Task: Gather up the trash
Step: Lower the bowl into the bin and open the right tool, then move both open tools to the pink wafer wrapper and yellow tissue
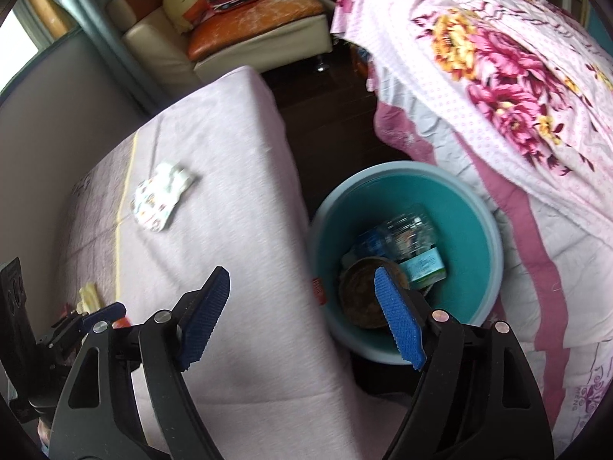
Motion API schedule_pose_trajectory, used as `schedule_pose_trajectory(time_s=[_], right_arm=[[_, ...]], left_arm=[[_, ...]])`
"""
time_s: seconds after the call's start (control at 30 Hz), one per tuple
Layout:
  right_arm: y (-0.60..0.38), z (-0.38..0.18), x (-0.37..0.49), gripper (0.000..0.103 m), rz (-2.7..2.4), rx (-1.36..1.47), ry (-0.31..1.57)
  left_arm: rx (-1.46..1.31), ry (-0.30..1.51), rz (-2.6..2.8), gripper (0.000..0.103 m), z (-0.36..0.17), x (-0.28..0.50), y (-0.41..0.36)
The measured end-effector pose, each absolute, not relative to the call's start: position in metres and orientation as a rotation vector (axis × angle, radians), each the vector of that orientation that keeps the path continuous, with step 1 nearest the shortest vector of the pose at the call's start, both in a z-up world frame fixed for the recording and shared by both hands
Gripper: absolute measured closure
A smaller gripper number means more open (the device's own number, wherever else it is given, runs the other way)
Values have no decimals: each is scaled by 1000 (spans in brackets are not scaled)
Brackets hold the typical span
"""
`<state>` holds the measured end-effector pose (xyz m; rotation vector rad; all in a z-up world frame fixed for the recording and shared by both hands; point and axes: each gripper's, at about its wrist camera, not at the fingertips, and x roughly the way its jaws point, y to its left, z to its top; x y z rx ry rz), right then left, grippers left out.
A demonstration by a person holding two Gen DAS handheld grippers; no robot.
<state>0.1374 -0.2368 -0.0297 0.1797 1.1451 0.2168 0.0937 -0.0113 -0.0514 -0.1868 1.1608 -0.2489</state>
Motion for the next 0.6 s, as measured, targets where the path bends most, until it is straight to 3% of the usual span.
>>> schedule_pose_trajectory(time_s=[0.6], right_arm=[[-95, -43, 91, 27, 450, 9, 1269]], left_arm=[[-118, 1102, -37, 18, -39, 14, 135]])
